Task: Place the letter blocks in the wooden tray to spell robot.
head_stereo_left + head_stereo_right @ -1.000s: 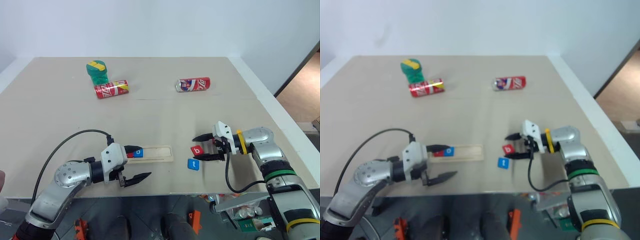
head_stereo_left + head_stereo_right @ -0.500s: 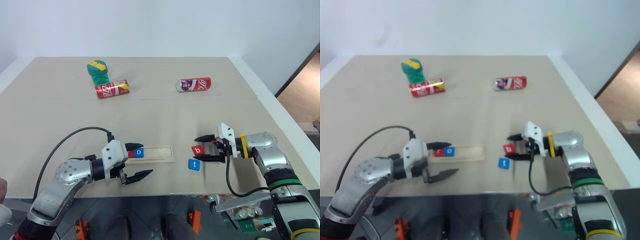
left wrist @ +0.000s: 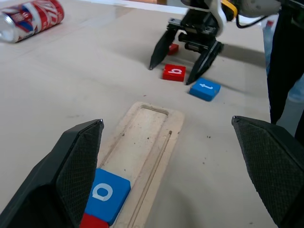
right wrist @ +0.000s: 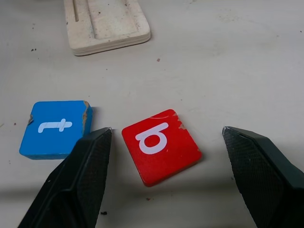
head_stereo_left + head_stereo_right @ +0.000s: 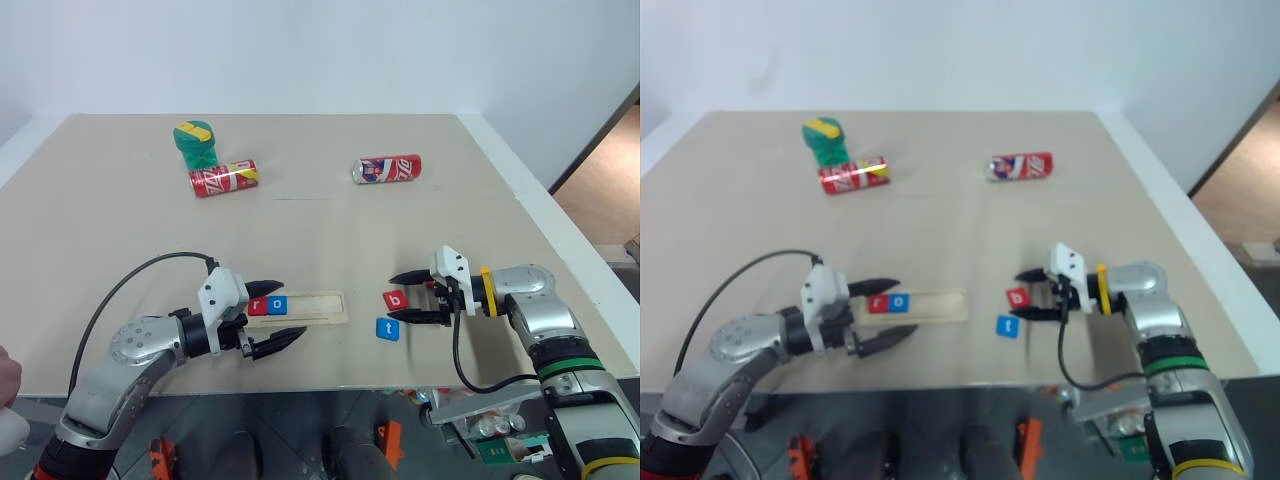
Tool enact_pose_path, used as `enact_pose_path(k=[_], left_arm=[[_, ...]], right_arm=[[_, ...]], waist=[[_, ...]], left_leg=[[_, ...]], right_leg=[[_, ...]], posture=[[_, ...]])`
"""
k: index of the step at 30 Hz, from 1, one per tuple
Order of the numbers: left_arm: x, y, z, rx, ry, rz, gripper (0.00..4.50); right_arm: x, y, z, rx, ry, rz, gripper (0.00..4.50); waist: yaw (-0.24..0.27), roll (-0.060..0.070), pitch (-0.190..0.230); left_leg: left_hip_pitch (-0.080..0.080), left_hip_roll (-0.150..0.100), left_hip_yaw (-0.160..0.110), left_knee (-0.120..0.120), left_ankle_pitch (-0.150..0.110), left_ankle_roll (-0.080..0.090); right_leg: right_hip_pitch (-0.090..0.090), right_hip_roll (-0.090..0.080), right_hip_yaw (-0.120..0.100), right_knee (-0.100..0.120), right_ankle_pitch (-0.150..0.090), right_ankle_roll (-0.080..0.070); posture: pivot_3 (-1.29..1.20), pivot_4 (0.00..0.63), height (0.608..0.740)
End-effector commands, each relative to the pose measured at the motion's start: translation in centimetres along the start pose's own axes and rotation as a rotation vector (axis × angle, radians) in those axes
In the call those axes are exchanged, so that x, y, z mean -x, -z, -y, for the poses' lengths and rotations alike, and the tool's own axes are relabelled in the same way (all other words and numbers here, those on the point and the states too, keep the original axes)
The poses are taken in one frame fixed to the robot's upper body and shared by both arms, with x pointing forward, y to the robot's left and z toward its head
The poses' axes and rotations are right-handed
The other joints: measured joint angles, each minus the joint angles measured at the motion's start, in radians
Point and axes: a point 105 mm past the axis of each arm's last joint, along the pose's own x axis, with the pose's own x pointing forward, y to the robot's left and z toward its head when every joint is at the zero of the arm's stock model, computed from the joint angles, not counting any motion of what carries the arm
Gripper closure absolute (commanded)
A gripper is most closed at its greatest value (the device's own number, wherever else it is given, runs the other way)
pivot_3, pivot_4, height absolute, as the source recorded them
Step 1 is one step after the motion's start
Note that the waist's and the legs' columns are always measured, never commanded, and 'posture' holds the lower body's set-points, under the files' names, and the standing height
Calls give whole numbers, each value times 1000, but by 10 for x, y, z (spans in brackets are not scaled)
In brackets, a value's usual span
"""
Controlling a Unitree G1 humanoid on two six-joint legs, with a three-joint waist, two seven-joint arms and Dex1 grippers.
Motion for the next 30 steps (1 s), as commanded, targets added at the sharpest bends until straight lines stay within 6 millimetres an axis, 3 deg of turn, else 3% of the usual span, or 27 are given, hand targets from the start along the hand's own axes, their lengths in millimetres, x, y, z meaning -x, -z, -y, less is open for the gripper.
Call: enact_pose_path(k=[1,13,16,17,18,20,25,30], left_arm=[[1,-13,1,-63,1,26,0],[1,-9,2,-96,11,1,0],[1,-8,3,-101,14,0,0],[1,-8,3,-102,15,-1,0],[1,-8,3,-105,19,-3,0],[0,-7,3,-108,22,-5,0],[-1,-6,4,-109,25,-8,0],[-2,-5,5,-110,26,-11,0]], right_arm=[[2,-4,2,10,14,8,1033],[4,-1,-3,-13,60,1,1033],[3,-3,-7,-6,65,15,1719],[3,-3,-7,-4,69,20,1719],[3,-3,-6,-5,80,15,2507],[2,-3,-5,-9,95,8,2862],[3,-2,-2,-16,123,-11,2894],[-5,-13,8,-35,186,12,3028]], waist=[[0,0,0],[0,0,0],[0,0,0],[0,0,0],[0,0,0],[0,0,0],[0,0,0],[-1,0,0]], left_leg=[[0,0,0,0,0,0],[0,0,0,0,0,0],[0,0,0,0,0,0],[0,0,0,0,0,0],[0,0,0,0,0,0],[0,0,0,0,0,0],[0,0,0,0,0,0],[0,0,0,0,0,0]], right_leg=[[0,0,0,0,0,0],[0,0,0,0,0,0],[0,0,0,0,0,0],[0,0,0,0,0,0],[0,0,0,0,0,0],[0,0,0,0,0,0],[0,0,0,0,0,0],[0,0,1,0,0,0]], posture=[[0,150,740],[0,150,740],[0,150,740],[0,150,740],[0,150,740],[0,150,740],[0,150,740],[0,150,740]])
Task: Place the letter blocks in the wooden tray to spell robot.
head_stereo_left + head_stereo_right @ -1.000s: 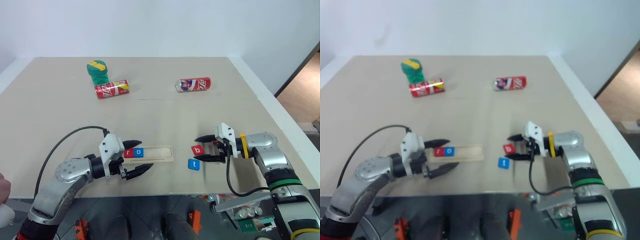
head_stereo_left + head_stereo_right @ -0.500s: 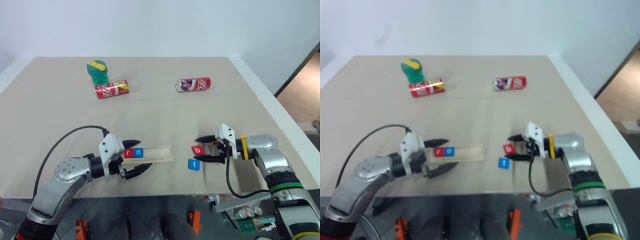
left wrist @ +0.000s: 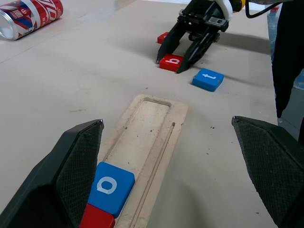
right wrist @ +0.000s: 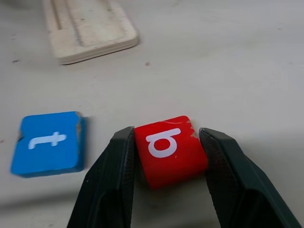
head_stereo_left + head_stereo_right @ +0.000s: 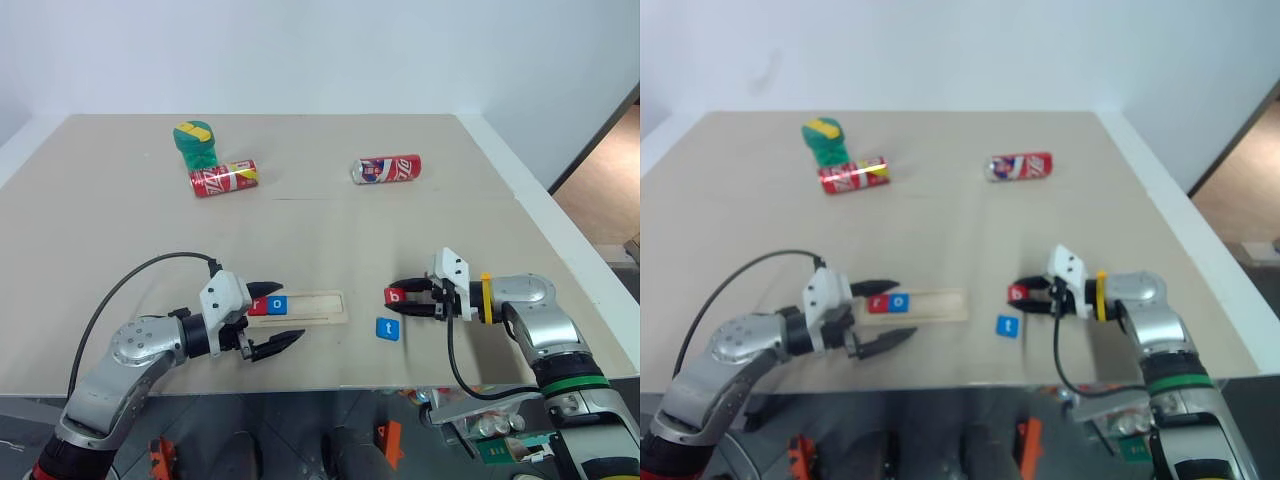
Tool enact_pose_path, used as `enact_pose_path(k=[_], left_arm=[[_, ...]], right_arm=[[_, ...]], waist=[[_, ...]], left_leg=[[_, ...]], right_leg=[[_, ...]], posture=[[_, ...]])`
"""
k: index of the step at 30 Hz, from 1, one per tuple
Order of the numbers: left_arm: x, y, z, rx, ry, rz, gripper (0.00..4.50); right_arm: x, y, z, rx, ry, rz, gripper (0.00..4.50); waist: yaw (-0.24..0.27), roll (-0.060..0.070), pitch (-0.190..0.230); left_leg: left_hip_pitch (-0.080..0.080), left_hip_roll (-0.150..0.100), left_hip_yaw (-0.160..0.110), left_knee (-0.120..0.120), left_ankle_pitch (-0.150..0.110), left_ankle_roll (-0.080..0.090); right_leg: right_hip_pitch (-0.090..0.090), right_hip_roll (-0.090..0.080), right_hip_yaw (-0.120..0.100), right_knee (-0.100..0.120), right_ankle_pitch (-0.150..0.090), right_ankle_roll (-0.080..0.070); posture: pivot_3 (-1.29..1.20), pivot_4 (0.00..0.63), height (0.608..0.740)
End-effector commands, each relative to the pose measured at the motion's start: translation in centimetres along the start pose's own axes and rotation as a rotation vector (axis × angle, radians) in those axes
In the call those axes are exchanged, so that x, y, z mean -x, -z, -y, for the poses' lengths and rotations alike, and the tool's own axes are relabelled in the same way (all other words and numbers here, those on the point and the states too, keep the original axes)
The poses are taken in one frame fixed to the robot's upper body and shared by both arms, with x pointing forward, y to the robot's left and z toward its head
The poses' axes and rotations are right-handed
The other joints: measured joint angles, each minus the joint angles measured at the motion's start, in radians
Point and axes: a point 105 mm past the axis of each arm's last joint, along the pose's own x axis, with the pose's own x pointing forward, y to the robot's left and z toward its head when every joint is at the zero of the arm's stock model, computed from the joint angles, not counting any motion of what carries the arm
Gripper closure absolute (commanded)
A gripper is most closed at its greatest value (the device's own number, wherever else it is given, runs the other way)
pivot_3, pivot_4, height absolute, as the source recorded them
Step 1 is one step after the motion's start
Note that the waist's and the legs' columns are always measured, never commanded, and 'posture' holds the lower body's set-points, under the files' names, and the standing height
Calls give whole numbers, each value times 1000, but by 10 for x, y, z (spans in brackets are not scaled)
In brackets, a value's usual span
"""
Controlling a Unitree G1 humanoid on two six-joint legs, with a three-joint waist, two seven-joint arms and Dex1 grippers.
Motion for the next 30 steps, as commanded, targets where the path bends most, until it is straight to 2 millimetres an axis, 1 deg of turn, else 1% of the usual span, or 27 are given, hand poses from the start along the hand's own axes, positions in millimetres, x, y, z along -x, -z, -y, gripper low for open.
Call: enact_pose_path(k=[1,2,5,9,12,15,18,19,22,24,30], left_arm=[[-1,-8,3,-46,16,26,0],[-1,-8,2,-46,6,28,0],[4,-9,-7,-58,-48,36,0],[22,-7,-28,-116,-164,25,0],[41,-7,-43,-141,-256,29,0],[56,3,-41,-123,-259,12,0],[64,11,-33,-97,-228,-8,0],[64,11,-31,-91,-221,-7,0],[63,10,-23,-47,-189,14,0],[61,8,-19,-34,-173,25,0],[57,7,-11,-1,-156,32,0]], right_arm=[[-5,-14,8,17,58,12,3112],[-7,-19,10,25,71,23,3239],[-13,-37,13,41,99,58,3258],[-24,-69,3,93,87,101,3258],[-39,-93,-21,114,21,135,3258],[-54,-104,-45,143,-55,131,3258],[-73,-106,-60,159,-118,120,3258],[-75,-105,-62,174,-130,112,3258],[-90,-100,-66,202,-180,88,3258],[-94,-98,-67,213,-203,75,3258],[-106,-101,-72,221,-243,77,3258]], waist=[[0,0,0],[0,0,0],[0,0,0],[0,1,1],[-2,1,1],[-3,1,1],[-3,1,1],[-2,1,1],[3,0,2],[2,0,2],[1,0,2]], left_leg=[[0,0,0,0,0,0],[0,0,0,0,0,0],[0,0,0,0,0,0],[-1,0,0,-1,0,0],[-1,1,-1,-2,-1,-1],[-2,2,-2,-4,-2,-3],[-2,3,-2,-6,-3,-5],[-3,3,-2,-6,-3,-5],[-6,1,-4,-5,-3,-6],[-7,1,-3,-4,-3,-6],[-8,2,-4,-4,-3,-6]], right_leg=[[0,0,0,0,0,0],[0,0,0,0,0,0],[0,0,0,0,0,0],[-2,0,0,0,0,1],[-2,1,-1,0,1,3],[-4,1,-2,0,-2,2],[-4,1,-4,0,-5,0],[-4,1,-4,0,-5,0],[-6,-1,-6,0,-6,0],[-6,-2,-6,0,-6,1],[-7,-1,-7,0,-5,1]], posture=[[0,150,740],[0,150,740],[0,150,740],[0,150,740],[0,150,740],[0,150,740],[0,150,740],[0,150,740],[0,150,740],[0,150,740],[0,150,740]])
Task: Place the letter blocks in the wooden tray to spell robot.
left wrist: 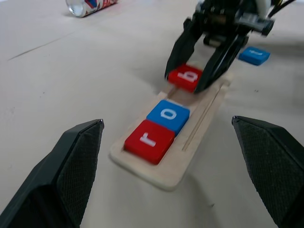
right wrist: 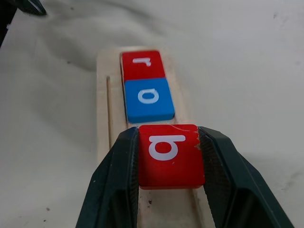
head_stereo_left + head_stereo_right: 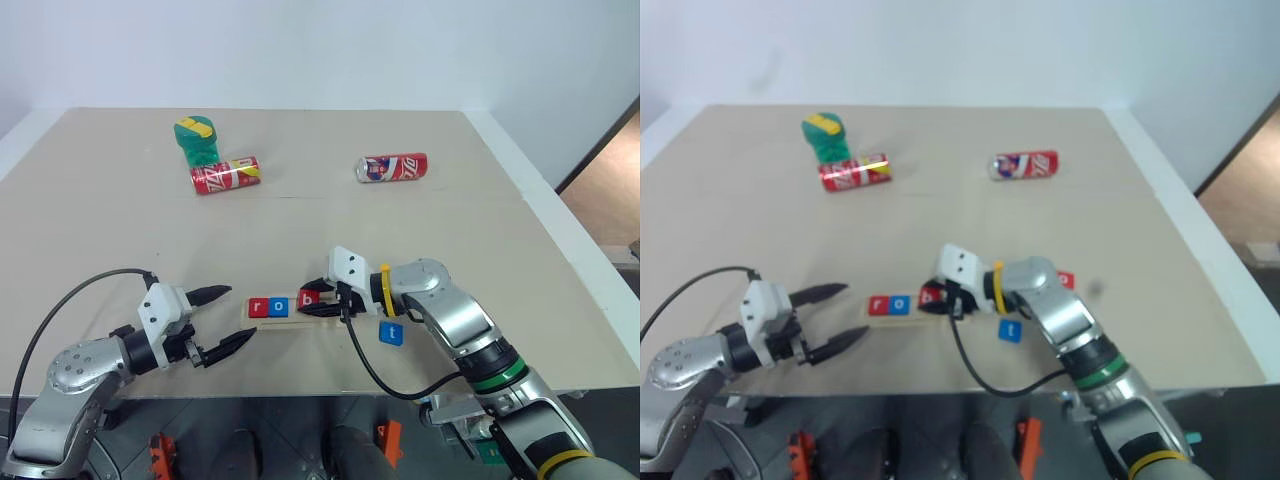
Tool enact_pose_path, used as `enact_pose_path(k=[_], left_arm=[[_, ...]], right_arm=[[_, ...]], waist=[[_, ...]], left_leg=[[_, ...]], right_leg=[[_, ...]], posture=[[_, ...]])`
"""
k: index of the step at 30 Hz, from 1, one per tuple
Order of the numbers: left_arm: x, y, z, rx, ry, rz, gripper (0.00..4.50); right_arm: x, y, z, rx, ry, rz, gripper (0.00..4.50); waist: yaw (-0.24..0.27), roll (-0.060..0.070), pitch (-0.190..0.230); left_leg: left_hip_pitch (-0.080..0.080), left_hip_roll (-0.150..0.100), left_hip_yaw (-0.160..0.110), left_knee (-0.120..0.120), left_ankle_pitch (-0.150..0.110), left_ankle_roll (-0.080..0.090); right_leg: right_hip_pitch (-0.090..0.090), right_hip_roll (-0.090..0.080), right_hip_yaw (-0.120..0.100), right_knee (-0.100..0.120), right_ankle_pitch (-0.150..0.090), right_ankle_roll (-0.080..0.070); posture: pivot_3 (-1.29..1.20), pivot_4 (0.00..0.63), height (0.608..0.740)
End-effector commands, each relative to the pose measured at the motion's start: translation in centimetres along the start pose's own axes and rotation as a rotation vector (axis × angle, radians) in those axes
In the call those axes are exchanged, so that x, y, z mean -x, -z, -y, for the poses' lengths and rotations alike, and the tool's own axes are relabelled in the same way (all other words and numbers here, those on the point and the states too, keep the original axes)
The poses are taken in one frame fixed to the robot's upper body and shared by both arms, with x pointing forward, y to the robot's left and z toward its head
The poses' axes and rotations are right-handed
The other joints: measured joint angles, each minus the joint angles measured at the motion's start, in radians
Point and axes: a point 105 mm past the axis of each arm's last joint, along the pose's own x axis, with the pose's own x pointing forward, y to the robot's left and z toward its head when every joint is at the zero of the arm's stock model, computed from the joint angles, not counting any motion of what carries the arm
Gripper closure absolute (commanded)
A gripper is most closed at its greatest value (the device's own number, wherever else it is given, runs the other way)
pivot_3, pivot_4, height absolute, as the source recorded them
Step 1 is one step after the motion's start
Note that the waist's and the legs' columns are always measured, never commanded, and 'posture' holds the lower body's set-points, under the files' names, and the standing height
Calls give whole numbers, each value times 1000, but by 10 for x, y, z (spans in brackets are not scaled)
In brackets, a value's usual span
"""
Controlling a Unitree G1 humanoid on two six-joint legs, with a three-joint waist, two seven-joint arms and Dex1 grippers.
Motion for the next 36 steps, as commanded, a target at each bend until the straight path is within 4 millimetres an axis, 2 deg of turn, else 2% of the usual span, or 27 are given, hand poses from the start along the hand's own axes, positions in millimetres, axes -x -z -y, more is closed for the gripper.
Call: enact_pose_path(k=[1,12,24,26,32,33,36], left_arm=[[0,-9,6,-14,10,19,0],[-1,-5,10,-5,-5,4,0],[0,-1,11,-10,-22,-7,0],[-1,0,11,-12,-22,-9,0],[-4,0,8,-19,-20,-13,0],[-4,0,8,-20,-19,-13,0],[-5,-1,7,-28,-13,-17,0]], right_arm=[[-5,-15,1,59,-14,30,3258],[-19,-14,2,77,-40,19,3258],[-19,-12,-5,49,-67,19,3258],[-19,-11,-5,41,-68,21,2234],[-20,-16,-1,51,-31,47,432],[-20,-18,-1,51,-27,55,196],[-14,-35,7,48,24,117,196]], waist=[[-1,0,0],[-1,0,0],[-1,0,0],[-1,0,0],[-1,0,0],[-1,0,0],[-1,0,0]], left_leg=[[0,1,0,0,0,0],[-2,2,0,0,0,0],[-2,2,0,0,0,0],[-2,2,0,0,0,0],[-2,2,0,0,0,0],[-2,2,0,0,0,0],[-2,2,0,0,0,0]], right_leg=[[0,1,0,0,0,-1],[-2,2,-1,0,1,-2],[-3,2,-1,0,1,-2],[-3,2,-1,0,1,-2],[-3,2,-2,0,1,-2],[-3,2,-2,0,1,-2],[-3,2,-2,0,1,-2]], posture=[[0,150,740],[0,150,740],[0,150,740],[0,150,740],[0,150,740],[0,150,740],[0,150,740]])
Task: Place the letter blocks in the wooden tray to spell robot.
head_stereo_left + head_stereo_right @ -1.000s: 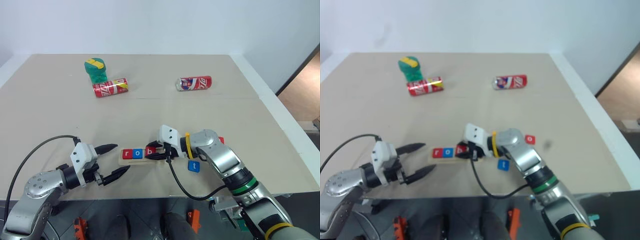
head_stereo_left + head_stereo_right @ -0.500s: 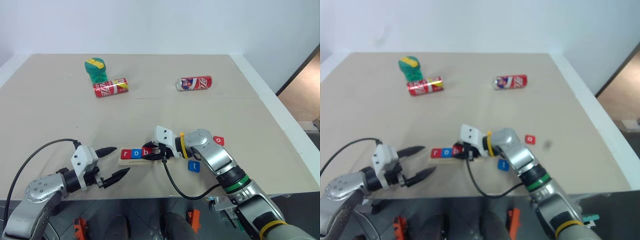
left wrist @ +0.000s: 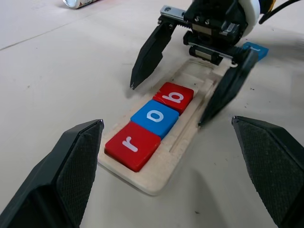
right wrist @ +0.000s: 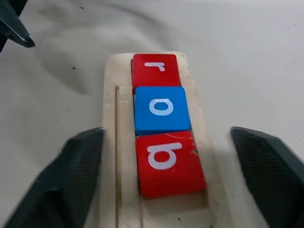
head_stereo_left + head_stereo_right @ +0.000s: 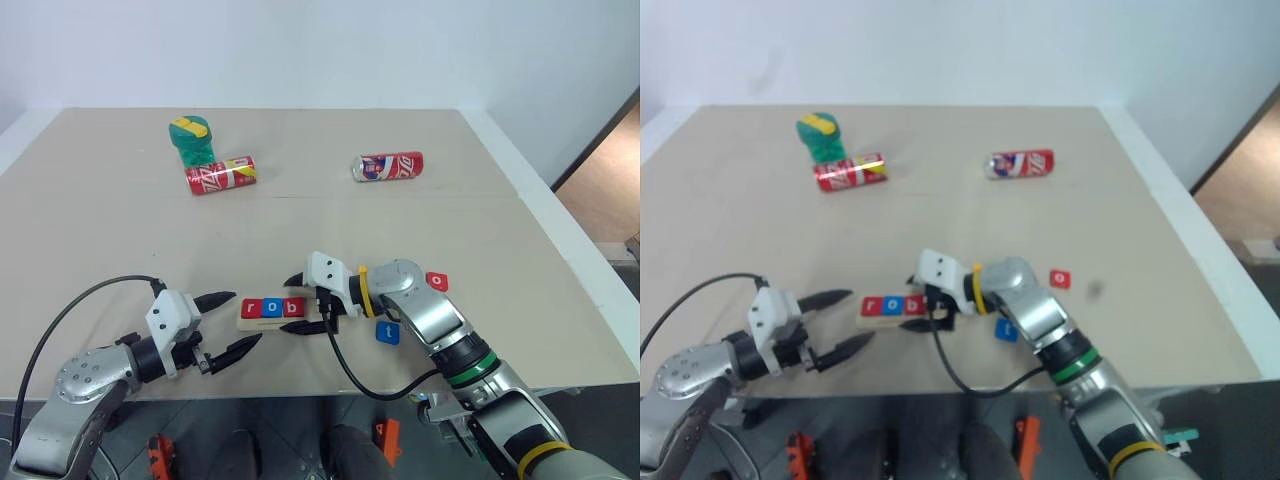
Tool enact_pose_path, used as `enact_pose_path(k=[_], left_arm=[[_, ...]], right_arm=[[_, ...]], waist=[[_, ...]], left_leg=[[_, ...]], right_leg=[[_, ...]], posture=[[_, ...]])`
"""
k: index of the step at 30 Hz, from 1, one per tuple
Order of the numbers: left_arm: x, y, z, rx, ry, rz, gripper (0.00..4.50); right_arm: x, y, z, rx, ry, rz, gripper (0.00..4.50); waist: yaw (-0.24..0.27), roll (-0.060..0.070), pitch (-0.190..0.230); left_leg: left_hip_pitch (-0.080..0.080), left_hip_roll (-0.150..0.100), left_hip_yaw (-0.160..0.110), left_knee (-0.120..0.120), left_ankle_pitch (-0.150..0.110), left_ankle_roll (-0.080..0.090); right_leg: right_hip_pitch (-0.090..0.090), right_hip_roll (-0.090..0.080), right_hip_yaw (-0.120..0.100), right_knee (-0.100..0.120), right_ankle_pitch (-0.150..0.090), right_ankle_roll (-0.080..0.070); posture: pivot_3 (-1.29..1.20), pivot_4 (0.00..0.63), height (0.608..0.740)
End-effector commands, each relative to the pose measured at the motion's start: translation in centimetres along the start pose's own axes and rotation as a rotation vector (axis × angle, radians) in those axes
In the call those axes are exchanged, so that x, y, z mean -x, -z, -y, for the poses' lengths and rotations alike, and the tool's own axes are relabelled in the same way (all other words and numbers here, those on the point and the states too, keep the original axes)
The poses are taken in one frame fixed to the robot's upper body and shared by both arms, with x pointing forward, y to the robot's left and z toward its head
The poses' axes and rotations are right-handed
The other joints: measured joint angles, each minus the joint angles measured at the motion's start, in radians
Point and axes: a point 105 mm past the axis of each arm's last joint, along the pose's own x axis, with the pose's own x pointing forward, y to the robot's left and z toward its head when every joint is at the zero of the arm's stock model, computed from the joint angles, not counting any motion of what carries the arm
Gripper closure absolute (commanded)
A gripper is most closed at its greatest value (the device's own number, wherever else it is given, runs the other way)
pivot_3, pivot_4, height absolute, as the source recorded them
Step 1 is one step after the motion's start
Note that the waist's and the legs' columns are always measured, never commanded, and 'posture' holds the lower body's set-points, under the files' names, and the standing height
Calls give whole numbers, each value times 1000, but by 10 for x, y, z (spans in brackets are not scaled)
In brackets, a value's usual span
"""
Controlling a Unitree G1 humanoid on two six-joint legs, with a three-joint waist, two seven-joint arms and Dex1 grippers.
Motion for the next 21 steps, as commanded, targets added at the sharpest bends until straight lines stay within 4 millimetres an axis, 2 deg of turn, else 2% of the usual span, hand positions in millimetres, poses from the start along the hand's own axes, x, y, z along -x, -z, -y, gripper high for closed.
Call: enact_pose_path(k=[1,4,7,9,11,12,14,15,18,21], left_arm=[[-1,-7,2,-39,20,15,0],[-2,-10,7,-48,56,28,0],[-4,-14,17,-61,129,21,0],[-5,-16,25,-53,179,15,0],[-5,-16,30,-61,211,5,0],[-6,-17,32,-63,225,2,0],[-9,-20,35,-61,248,3,0],[-11,-21,35,-64,249,5,0],[-12,-21,32,-75,239,4,0],[-12,-20,30,-78,227,-1,0]], right_arm=[[16,-37,17,22,108,133,196],[46,-52,39,-25,245,200,196],[84,-43,57,-91,357,200,196],[124,-11,72,-139,463,110,196],[154,17,77,-161,532,18,196],[165,29,76,-160,542,-19,196],[201,74,71,-222,634,-203,196],[213,85,68,-274,680,-239,196],[216,83,63,-299,744,-196,196],[221,80,62,-324,894,-158,196]], waist=[[0,0,0],[1,0,0],[5,0,0],[8,0,0],[7,0,0],[5,0,0],[3,0,0],[3,0,0],[-3,2,0],[-14,2,0]], left_leg=[[0,0,0,0,0,0],[-3,0,0,0,0,0],[-5,-1,-1,2,0,0],[-6,-3,-2,2,0,0],[-7,-6,-1,2,0,0],[-7,-7,0,2,0,0],[-7,-9,0,2,0,0],[-7,-10,0,2,-1,1],[-7,-10,0,2,-1,2],[-5,-7,0,2,-2,3]], right_leg=[[0,0,0,0,0,0],[-2,0,0,0,0,0],[-3,-1,0,0,1,1],[-2,-3,-1,0,0,2],[-2,-7,0,0,0,3],[-2,-8,0,0,-1,4],[-2,-9,0,-1,-3,7],[-2,-10,1,-1,-3,7],[-2,-9,1,0,-3,7],[-2,-5,4,0,-2,7]], posture=[[0,150,740],[0,150,740],[0,150,740],[0,150,740],[0,150,740],[0,150,740],[0,150,740],[0,150,740],[0,150,740],[0,150,740]])
